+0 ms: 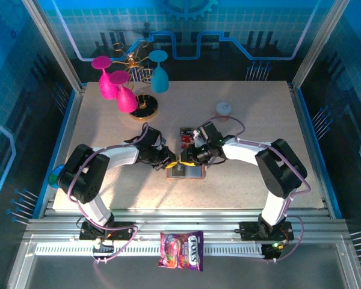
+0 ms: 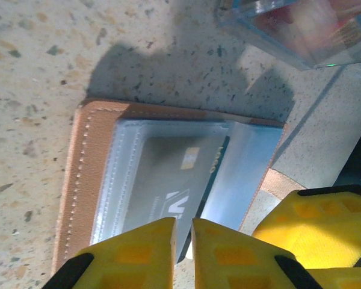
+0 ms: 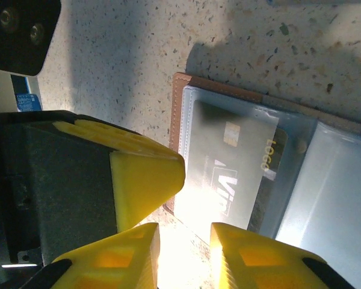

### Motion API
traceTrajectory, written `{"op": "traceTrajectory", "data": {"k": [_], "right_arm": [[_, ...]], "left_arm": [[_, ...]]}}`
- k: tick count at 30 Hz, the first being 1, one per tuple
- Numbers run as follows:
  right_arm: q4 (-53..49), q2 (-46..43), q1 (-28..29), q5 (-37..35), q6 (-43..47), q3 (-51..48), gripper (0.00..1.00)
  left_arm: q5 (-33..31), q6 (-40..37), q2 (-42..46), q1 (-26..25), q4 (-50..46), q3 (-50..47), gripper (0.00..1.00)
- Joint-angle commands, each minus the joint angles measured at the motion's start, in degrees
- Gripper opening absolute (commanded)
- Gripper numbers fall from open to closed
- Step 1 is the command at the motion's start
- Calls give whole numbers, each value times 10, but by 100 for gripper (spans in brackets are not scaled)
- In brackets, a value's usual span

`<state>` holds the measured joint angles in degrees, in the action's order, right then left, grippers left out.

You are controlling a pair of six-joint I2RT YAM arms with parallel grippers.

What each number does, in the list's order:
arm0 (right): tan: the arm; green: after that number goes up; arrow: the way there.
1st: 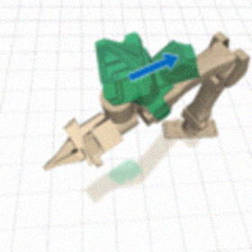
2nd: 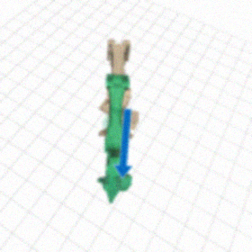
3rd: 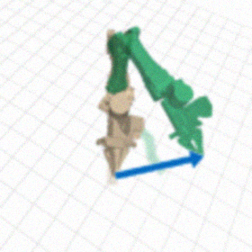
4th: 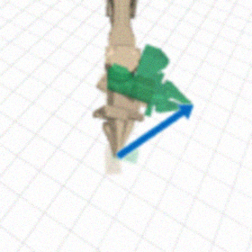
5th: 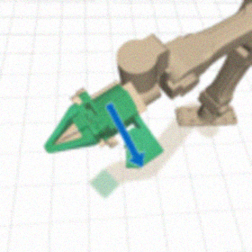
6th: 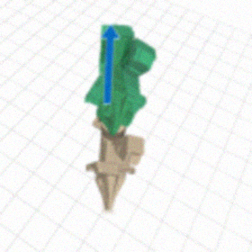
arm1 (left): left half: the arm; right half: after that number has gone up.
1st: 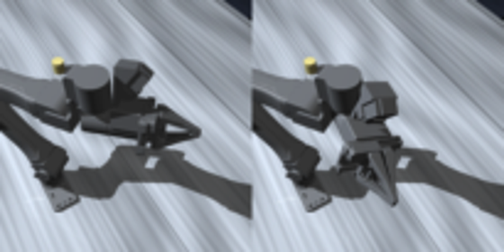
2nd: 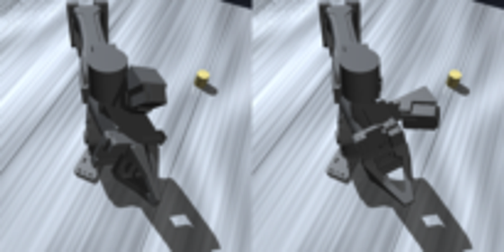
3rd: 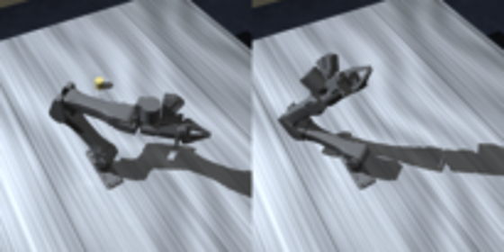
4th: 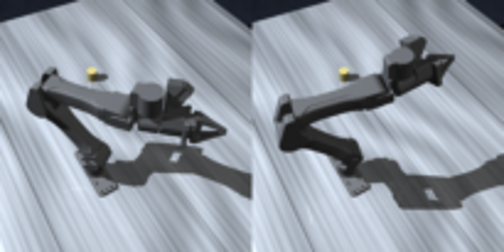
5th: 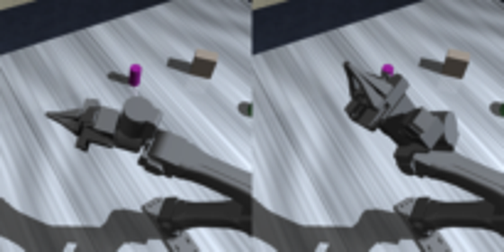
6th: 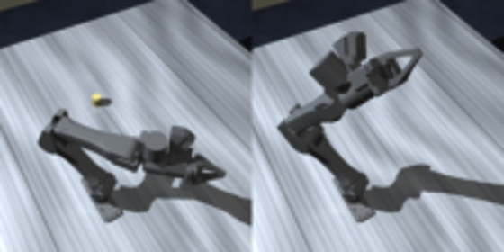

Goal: Take the credit cards out of the card holder

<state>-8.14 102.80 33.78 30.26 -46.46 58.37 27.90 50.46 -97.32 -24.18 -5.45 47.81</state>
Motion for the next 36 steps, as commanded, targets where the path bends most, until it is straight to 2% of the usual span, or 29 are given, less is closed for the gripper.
{"op": "traceTrajectory", "data": {"k": [1,22,36], "right_arm": [[-33,21,9,-5,9,22,30],[-94,71,28,-33,33,63,34],[-154,64,30,-74,59,81,36]], "left_arm": [[2,-18,-4,8,-1,-14,15],[3,-18,-14,11,-4,-26,14],[3,-20,-18,12,-10,-21,15]]}}
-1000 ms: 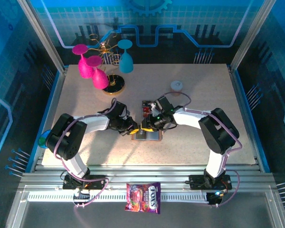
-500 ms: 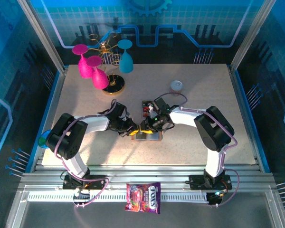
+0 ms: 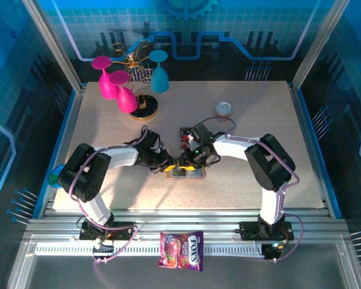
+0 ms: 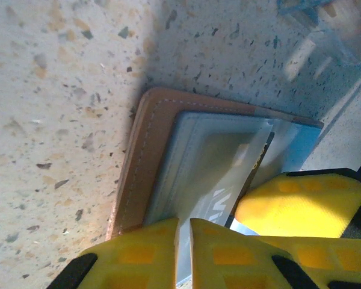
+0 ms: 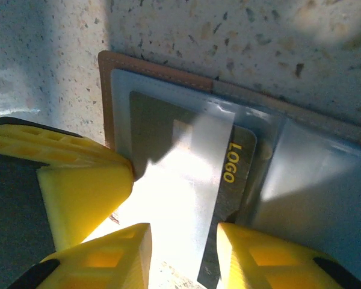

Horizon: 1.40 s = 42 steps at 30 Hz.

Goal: Take the credit cards out of the card holder

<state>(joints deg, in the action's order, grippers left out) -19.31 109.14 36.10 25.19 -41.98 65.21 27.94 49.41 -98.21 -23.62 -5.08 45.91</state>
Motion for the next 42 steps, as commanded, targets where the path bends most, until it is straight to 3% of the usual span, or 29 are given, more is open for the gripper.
{"op": "traceTrajectory", "data": {"k": [1,9,19,42], "right_arm": [[-46,0,7,-25,17,14,36],[-53,-10,7,-25,17,19,36],[8,-48,-10,8,-7,-8,34],[32,-13,-32,35,3,-44,31]], "left_arm": [[2,-10,-9,7,-15,0,15],[3,-11,1,7,-23,10,16],[-12,-39,17,3,-80,48,15],[-37,-66,-28,-22,-128,69,9]]}}
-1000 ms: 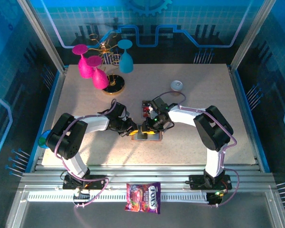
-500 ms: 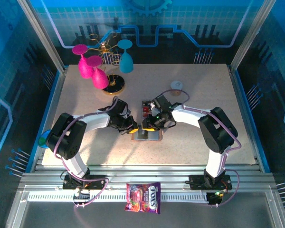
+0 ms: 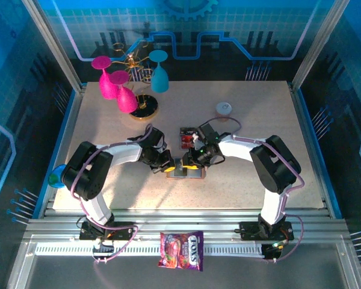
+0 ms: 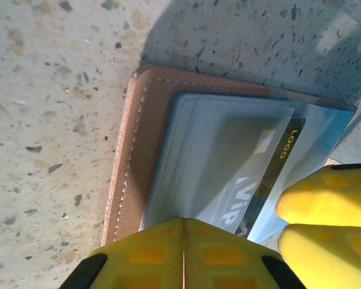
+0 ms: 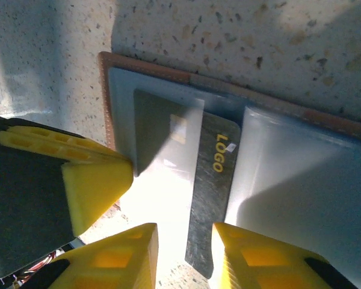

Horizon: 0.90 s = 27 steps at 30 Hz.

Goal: Take the credit cards out of the card holder

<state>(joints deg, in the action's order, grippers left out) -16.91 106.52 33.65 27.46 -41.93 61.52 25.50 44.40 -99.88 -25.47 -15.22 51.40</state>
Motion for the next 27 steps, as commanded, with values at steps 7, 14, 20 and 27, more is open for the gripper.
{"op": "traceTrajectory", "data": {"k": [7,14,20,27], "right_arm": [[12,15,-10,13,4,-15,30],[27,19,-13,22,-2,-23,30],[72,22,-21,46,-27,-46,28],[139,14,-30,76,-57,-78,26]], "left_arm": [[-15,-16,-18,-4,-29,13,9],[-15,-15,-21,-4,-31,15,9],[-13,-17,-25,-5,-30,14,8],[-13,-16,-25,-7,-30,11,8]]}}
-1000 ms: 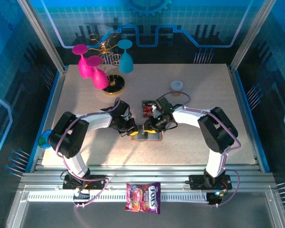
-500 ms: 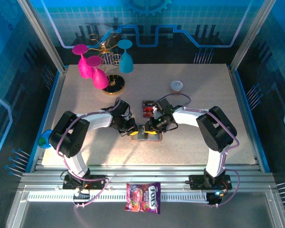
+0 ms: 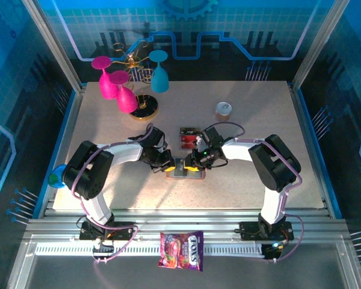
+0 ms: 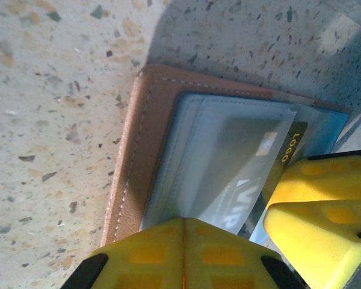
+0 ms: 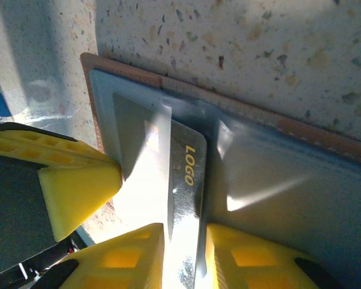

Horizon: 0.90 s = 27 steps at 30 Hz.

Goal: Take the credit cards out of the card holder

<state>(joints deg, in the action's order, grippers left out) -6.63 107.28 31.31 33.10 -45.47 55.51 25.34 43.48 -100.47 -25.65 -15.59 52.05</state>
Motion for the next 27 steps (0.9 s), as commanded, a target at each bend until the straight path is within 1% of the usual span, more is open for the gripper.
{"op": "traceTrajectory", "data": {"k": [1,4,8,12,18,27], "right_arm": [[48,6,-9,26,-28,-22,25],[78,6,-12,40,-43,-33,24],[89,7,-16,46,-50,-39,23],[91,-1,-18,44,-50,-44,20],[90,-20,-23,38,-48,-48,13],[18,-41,-33,17,-5,-42,11]], "left_arm": [[-12,-6,-20,-6,-26,5,8],[-11,-7,-20,-7,-27,6,8],[-10,-6,-21,-8,-27,6,8],[-13,-7,-20,-8,-30,6,8],[-16,-9,-18,-9,-35,10,8],[-18,-9,-17,-9,-37,9,8]]}}
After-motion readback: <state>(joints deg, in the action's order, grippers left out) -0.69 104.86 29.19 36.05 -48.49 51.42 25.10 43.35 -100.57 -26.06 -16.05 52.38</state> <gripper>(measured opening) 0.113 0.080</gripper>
